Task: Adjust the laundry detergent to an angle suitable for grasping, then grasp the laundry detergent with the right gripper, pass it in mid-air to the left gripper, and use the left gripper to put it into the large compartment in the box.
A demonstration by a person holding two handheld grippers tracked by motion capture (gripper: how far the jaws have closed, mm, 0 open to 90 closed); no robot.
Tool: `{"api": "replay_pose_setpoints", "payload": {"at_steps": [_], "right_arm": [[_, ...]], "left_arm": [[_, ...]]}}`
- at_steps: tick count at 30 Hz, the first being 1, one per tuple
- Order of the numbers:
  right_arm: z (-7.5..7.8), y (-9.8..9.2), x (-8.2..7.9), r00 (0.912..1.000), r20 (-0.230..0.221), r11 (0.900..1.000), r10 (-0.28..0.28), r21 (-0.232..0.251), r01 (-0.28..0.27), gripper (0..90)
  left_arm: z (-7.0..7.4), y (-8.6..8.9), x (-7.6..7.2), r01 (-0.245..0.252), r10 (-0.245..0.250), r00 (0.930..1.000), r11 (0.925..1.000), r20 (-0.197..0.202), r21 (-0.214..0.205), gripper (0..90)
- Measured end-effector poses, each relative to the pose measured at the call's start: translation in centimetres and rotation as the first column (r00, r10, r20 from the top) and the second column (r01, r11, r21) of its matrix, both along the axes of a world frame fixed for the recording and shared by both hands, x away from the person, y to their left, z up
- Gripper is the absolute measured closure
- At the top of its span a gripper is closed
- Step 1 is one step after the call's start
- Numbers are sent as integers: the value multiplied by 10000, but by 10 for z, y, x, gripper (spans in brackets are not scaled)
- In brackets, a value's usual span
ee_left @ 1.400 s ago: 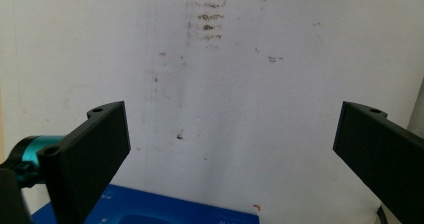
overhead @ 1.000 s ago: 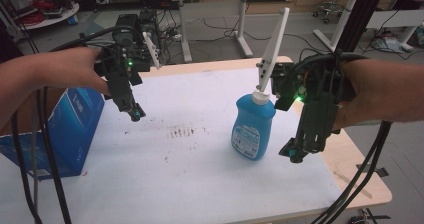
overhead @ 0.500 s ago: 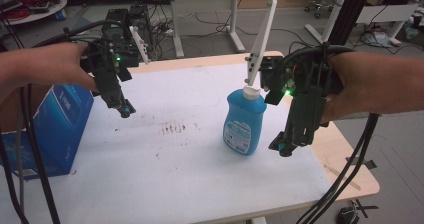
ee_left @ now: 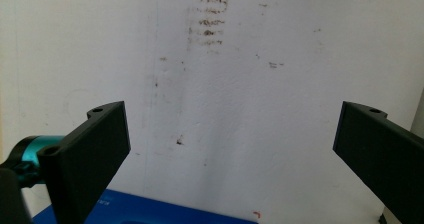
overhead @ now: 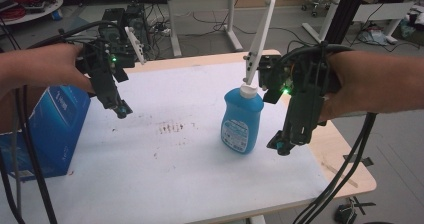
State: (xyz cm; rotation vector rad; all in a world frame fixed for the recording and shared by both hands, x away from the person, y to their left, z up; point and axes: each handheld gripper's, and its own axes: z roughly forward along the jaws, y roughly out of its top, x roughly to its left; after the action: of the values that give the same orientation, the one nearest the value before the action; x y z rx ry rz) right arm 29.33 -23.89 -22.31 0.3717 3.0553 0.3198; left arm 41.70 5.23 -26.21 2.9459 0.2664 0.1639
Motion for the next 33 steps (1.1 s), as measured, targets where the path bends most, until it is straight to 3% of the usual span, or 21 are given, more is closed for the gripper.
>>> {"api": "replay_pose_setpoints", "payload": {"at_steps": [9,15,16,19,22,30,32,33], "right_arm": [[0,-2,0,9999,28,9999,-139,15,139,36],[-1,-12,6,9941,261,9943,-1054,167,1050,36],[-2,-15,8,9896,313,9900,-1404,209,1398,36],[-3,-19,9,9834,318,9836,-1784,342,1774,36],[-5,-21,10,9801,303,9799,-1961,444,1947,36],[-13,-32,16,9554,188,9513,-2948,1003,2916,36],[-14,-33,18,9537,181,9487,-3003,1096,2966,36],[-18,-35,20,9439,170,9367,-3299,1298,3251,36]], "left_arm": [[0,1,0,-34,34,10000,10000,-14,41,17],[-2,0,2,10,-10,10000,10000,-31,50,17],[-1,0,1,16,-16,10000,10000,-17,64,17],[-1,0,1,40,-40,10000,10000,-5,67,17],[-1,0,1,23,-23,10000,10000,1,42,17],[-3,-2,1,85,-85,10000,9999,12,82,17],[-3,-2,0,111,-111,9999,9999,44,95,17],[-4,-3,0,117,-117,9999,9999,19,65,16]]}}
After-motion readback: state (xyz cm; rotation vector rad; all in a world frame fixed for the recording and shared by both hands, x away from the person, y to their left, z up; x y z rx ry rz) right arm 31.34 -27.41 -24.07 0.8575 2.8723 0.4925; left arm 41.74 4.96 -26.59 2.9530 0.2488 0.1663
